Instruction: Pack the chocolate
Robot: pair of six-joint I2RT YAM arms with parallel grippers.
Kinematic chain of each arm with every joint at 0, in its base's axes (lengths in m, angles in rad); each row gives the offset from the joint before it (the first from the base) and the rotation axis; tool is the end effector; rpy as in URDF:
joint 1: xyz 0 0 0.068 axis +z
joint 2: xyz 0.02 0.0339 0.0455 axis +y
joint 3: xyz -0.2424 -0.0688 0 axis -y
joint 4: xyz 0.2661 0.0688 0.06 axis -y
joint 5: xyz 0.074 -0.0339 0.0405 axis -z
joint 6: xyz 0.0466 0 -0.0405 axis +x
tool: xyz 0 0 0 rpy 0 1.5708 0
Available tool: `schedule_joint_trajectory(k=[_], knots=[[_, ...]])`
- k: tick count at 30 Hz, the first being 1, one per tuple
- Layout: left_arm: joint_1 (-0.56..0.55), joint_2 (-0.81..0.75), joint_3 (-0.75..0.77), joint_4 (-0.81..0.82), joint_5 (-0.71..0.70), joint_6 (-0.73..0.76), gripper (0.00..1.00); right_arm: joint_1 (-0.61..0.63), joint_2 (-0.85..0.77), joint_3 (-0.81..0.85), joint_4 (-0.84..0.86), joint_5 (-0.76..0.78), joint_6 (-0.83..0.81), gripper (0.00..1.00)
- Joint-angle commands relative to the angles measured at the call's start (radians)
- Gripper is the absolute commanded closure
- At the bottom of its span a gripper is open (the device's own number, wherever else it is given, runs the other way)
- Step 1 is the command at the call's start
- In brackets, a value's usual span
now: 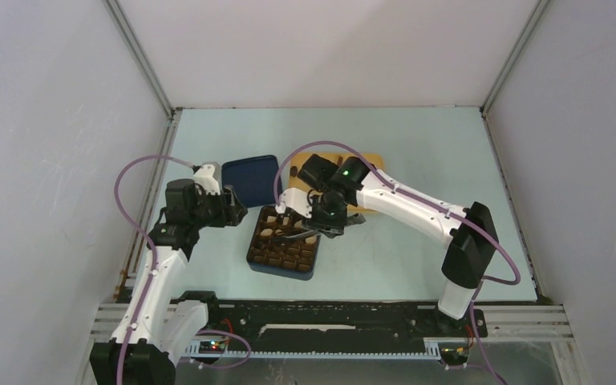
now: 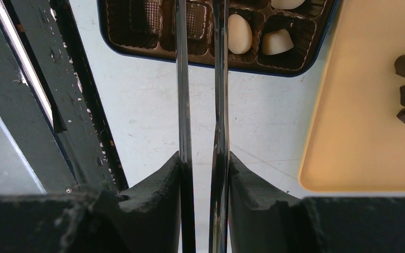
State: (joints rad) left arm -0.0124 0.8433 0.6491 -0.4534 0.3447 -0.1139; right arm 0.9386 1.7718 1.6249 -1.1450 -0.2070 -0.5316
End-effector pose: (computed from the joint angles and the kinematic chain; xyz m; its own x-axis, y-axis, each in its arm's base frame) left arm 0.2253 -0.0185 0.2310 -0.6313 -0.0991 -0.7692 0.2108 0.9325 -0.2932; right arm 0.2129 0.3068 0.2564 -0.0725 -0.9385 -0.3375 -0.9973 0.0660 0.0308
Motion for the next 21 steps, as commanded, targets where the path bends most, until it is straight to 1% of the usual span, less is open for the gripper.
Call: schedule_joint_trajectory(k=[1, 4, 7, 13, 17, 21], knots=[[0.009, -0.021, -0.022, 0.03, 0.012, 0.01, 0.34, -0.002, -0.013, 0.039, 0.0, 0.0, 0.001, 0.65], [0.009, -0.022, -0.022, 0.031, 0.011, 0.01, 0.34, -0.049, -0.021, 0.059, 0.033, 0.018, 0.023, 0.65], [0.009, -0.018, -0.023, 0.033, 0.011, 0.01, 0.34, -0.129, -0.003, 0.113, 0.085, 0.055, 0.081, 0.65], [0.009, -0.019, -0.02, 0.031, 0.013, 0.008, 0.34, -0.27, 0.116, 0.218, 0.131, 0.094, 0.155, 0.6], [0.009, -0.027, -0.02, 0.025, 0.011, 0.008, 0.34, -0.314, 0.226, 0.294, 0.119, 0.084, 0.169, 0.58], [0.009, -0.04, -0.024, 0.023, 0.01, 0.01, 0.33, -0.329, 0.305, 0.351, 0.103, 0.054, 0.173, 0.57]])
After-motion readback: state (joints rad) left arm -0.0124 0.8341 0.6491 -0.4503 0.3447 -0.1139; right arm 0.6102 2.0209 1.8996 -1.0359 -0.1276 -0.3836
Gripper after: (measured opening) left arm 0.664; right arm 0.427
